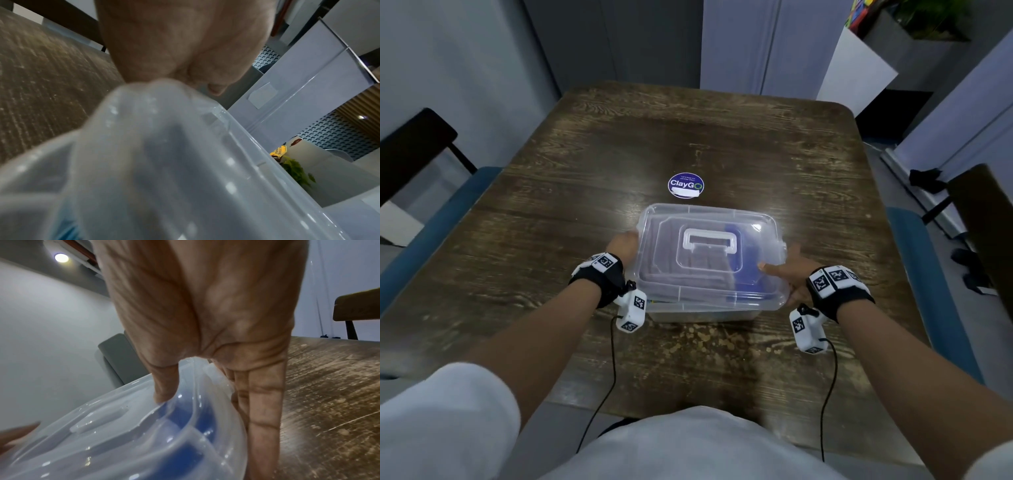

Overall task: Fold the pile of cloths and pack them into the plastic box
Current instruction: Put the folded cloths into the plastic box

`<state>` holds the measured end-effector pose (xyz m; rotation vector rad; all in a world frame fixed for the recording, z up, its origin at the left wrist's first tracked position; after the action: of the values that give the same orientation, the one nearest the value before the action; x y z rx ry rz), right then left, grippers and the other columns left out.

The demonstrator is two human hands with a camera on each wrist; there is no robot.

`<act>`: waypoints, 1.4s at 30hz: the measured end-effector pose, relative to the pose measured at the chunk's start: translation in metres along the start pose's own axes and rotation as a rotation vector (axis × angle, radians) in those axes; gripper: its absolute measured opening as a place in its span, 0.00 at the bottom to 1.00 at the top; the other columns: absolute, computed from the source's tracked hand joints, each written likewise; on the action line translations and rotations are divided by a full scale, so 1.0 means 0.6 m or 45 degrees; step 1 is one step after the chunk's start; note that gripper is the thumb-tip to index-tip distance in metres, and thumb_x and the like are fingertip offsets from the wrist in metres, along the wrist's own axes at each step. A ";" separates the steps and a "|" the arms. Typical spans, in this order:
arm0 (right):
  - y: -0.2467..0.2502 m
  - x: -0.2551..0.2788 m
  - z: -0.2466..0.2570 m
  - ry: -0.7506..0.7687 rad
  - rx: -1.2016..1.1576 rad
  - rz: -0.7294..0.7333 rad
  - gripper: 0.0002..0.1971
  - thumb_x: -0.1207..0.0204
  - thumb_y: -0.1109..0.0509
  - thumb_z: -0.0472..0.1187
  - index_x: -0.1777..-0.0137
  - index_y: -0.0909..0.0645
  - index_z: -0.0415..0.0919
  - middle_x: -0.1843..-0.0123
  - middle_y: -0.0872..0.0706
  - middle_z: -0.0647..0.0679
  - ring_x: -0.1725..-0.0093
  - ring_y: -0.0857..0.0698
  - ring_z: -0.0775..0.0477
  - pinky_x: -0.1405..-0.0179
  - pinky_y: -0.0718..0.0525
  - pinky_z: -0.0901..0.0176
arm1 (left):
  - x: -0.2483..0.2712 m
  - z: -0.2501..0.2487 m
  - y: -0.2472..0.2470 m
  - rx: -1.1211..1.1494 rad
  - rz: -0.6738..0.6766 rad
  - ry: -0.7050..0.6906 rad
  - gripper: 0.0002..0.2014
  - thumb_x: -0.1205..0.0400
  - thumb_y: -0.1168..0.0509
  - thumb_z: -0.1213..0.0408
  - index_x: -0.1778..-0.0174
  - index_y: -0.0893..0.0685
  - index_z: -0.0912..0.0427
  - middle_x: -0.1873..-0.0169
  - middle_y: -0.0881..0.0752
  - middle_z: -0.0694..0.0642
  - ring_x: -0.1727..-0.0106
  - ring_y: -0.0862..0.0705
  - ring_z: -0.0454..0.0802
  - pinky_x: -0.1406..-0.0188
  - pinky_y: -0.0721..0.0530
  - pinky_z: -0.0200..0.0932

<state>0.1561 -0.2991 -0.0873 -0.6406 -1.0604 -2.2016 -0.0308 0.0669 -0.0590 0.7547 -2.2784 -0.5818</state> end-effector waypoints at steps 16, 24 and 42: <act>-0.029 0.018 0.056 0.021 -0.078 -0.322 0.54 0.27 0.36 0.76 0.14 0.49 0.40 0.20 0.29 0.33 0.24 0.25 0.29 0.24 0.26 0.36 | 0.040 0.044 -0.005 0.061 0.005 0.121 0.41 0.20 0.46 0.27 0.13 0.44 0.41 0.16 0.36 0.64 0.19 0.33 0.71 0.25 0.29 0.67; -0.037 0.060 0.077 0.060 -0.051 -0.507 0.41 0.16 0.37 0.62 0.17 0.47 0.33 0.21 0.33 0.28 0.28 0.23 0.24 0.32 0.24 0.38 | 0.026 0.039 -0.008 0.131 0.042 0.225 0.51 0.21 0.47 0.24 0.15 0.38 0.64 0.22 0.27 0.67 0.29 0.22 0.68 0.37 0.19 0.56; -0.049 0.064 0.088 0.023 -0.011 -0.497 0.41 0.15 0.38 0.62 0.17 0.48 0.33 0.21 0.33 0.26 0.28 0.23 0.24 0.33 0.23 0.38 | -0.004 -0.055 0.037 -0.413 -0.328 0.006 0.22 0.14 0.38 0.50 0.34 0.19 0.65 0.40 0.14 0.68 0.39 0.16 0.70 0.47 0.20 0.55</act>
<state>0.1168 -0.2536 -0.0480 -0.4432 -1.2520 -2.5365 -0.0141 0.0781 -0.0246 0.8867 -2.0247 -1.0382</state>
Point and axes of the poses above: each hand's wrist, its own x-axis away from the middle knuckle, its own y-axis out of the back of the hand, z = x × y, the point moved 9 cm from there along -x, towards the middle knuckle
